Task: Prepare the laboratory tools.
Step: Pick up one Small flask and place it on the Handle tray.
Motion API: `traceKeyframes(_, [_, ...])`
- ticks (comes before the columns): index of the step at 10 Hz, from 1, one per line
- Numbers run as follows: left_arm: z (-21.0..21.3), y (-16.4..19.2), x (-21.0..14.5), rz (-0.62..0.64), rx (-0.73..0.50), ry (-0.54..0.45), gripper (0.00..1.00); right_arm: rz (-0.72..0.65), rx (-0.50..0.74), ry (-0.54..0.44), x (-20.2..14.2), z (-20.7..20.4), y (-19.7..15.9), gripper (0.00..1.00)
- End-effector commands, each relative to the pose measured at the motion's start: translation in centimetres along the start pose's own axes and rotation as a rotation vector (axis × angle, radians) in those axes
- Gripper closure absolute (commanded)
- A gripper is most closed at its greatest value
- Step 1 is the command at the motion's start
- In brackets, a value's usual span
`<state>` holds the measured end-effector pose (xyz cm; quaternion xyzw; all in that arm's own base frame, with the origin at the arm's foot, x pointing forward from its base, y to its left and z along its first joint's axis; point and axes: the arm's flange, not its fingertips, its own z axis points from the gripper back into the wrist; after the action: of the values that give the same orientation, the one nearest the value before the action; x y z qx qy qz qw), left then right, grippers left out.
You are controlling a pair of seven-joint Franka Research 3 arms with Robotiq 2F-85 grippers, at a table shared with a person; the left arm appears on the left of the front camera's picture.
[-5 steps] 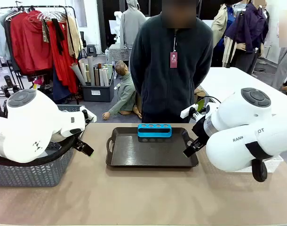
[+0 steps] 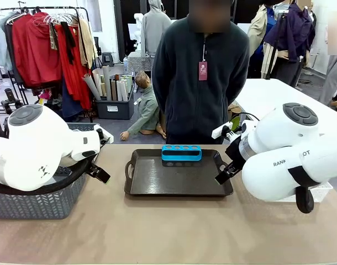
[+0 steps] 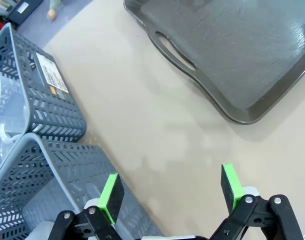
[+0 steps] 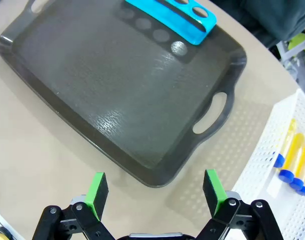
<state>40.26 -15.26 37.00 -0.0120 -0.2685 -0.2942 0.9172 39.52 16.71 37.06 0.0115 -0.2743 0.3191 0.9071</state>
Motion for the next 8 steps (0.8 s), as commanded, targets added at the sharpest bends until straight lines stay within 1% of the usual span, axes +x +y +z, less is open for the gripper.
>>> traceKeyframes(1, [0.01,0.06,-0.01,0.001,0.0,0.0,0.0,-0.001,0.0,-0.002,0.03,0.06,-0.02,0.0])
traceKeyframes(8, [0.01,0.06,-0.01,0.001,0.0,0.0,0.0,-0.001,0.0,-0.002,0.03,0.06,-0.02,0.0])
